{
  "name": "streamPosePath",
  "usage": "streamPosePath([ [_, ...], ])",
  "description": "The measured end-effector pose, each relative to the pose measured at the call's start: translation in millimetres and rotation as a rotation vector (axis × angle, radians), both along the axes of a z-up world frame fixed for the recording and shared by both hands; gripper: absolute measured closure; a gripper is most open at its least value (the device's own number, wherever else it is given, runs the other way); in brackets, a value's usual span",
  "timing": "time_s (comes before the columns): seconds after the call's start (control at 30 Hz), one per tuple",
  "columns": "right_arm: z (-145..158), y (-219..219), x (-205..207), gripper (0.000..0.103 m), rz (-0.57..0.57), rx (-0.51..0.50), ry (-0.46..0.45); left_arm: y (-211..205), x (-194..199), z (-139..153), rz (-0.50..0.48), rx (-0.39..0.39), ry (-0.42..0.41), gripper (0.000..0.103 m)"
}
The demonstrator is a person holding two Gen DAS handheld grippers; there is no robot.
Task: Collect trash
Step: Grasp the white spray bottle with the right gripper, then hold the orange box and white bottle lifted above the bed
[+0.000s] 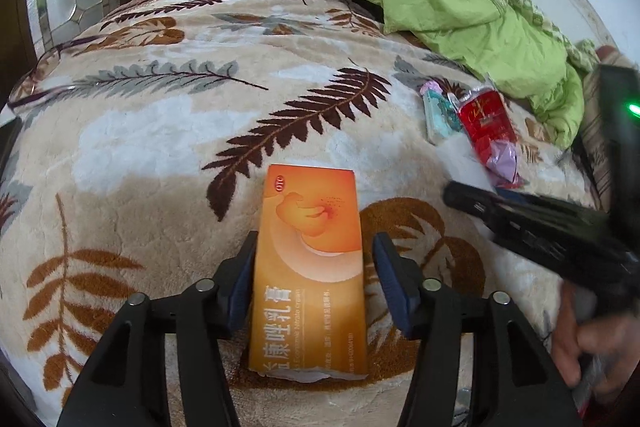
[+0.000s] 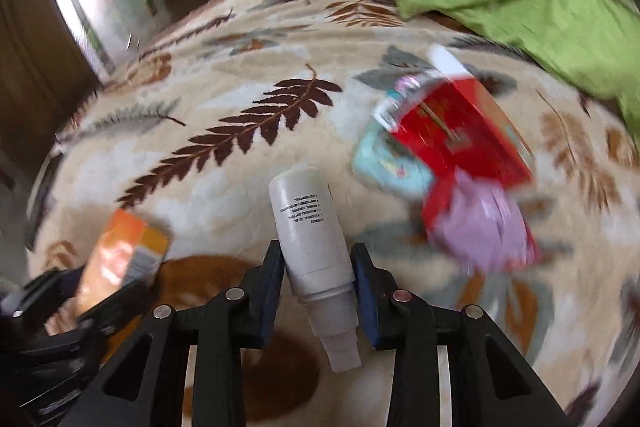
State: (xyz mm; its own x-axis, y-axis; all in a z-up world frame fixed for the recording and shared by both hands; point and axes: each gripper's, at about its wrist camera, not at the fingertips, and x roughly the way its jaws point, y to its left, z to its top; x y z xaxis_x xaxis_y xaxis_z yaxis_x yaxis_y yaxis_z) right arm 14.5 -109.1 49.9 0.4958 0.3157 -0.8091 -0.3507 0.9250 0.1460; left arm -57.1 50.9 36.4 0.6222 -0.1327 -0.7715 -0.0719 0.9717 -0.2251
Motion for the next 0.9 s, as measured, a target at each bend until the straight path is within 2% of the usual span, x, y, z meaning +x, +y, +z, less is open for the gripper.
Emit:
streamPosePath([
  [0.17, 11.8, -29.3, -50.9, 0.067, -0.141, 0.090, 0.001, -9.3, 2.0, -1.1, -0.012, 0.070, 0.002, 0.046],
  [0.2, 13.3, -34.4, -59.0, 0.067, -0.160, 0.107, 0.003, -8.3, 2.0, -0.8, -0.009, 0.073, -0.001, 0.056],
  [0.23, 14.6, -41.5, -69.8, 0.067, -0.183, 0.134, 0.008, -7.0, 1.4, -0.1, -0.002, 0.076, -0.005, 0.058],
  [0.4, 17.7, -60.4, -110.7, 0.067, -0.265, 0.188, -0.010, -7.4, -6.8, 5.4, -0.014, 0.060, -0.031, 0.058],
  [0.47, 17.9, -66.1, -126.0, 0.067, -0.293, 0.190, -0.025, -12.3, -16.0, 10.2, -0.034, 0.060, -0.050, 0.058],
  [0.6, 18.3, -75.5, -152.6, 0.067, -0.337, 0.182, -0.058, -29.4, -36.4, 19.5, -0.078, 0.117, -0.089, 0.058],
  [0.8, 21.8, -85.8, -175.0, 0.067, -0.381, 0.195, -0.096, -51.8, -68.8, 32.1, -0.133, 0.215, -0.171, 0.058],
  [0.9, 24.1, -84.9, -181.6, 0.067, -0.380, 0.185, -0.124, -56.1, -77.0, 33.1, -0.142, 0.231, -0.184, 0.058],
])
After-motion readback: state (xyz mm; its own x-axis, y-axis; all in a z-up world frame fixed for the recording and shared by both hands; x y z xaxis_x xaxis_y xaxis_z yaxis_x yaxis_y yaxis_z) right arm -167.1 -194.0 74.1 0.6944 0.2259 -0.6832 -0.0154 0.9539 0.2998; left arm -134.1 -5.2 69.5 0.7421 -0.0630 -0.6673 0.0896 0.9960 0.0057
